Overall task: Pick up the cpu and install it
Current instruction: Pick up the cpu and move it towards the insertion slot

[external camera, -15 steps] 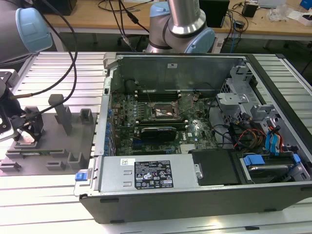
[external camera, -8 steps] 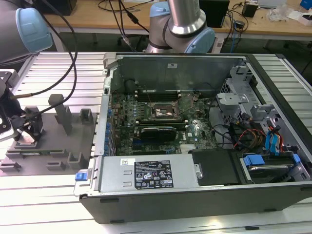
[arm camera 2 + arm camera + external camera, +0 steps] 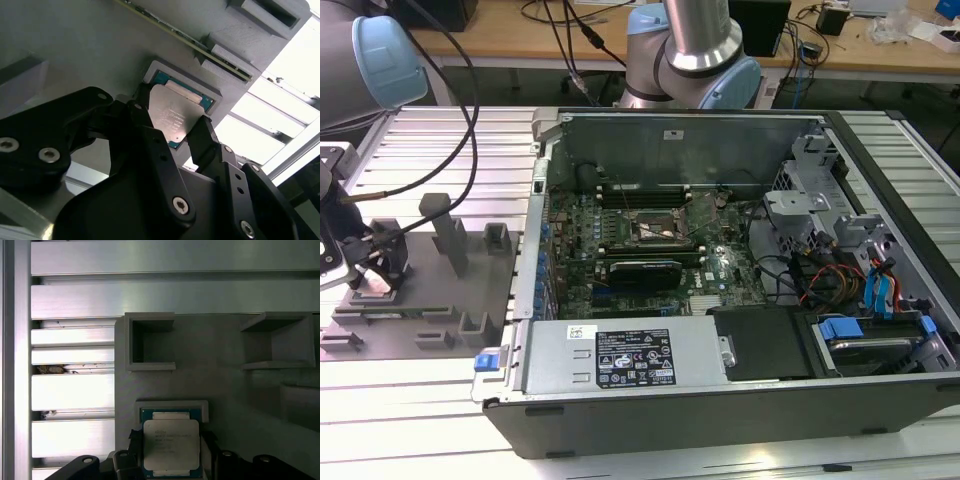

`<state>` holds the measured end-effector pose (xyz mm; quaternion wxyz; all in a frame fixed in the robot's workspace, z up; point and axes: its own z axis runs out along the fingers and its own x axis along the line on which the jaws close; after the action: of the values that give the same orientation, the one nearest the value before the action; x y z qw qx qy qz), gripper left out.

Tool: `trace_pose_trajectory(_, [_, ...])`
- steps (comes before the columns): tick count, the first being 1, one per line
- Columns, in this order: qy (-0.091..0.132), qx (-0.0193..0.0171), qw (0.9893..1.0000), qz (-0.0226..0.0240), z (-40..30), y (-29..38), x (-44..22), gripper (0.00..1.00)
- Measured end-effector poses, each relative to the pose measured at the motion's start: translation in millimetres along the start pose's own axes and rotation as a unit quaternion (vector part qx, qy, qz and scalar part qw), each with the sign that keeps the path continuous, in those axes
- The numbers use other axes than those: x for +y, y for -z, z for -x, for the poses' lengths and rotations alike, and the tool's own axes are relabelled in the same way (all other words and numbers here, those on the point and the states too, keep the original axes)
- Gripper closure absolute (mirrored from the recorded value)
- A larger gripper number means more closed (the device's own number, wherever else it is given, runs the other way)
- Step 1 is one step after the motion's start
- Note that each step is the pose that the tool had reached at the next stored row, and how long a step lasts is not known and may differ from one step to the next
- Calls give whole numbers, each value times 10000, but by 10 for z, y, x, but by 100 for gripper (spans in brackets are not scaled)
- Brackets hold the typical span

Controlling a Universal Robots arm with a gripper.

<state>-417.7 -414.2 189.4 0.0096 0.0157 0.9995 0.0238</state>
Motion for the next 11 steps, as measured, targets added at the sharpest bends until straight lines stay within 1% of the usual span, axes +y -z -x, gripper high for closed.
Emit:
trace_pose_trajectory(3, [0,-1,10000,1,0,3,1,45])
trace_pose_trajectory(7, [0,-1,10000,0,1,52,3,45])
trace_pose_trajectory(11, [0,1,10000,0,1,64,3,45])
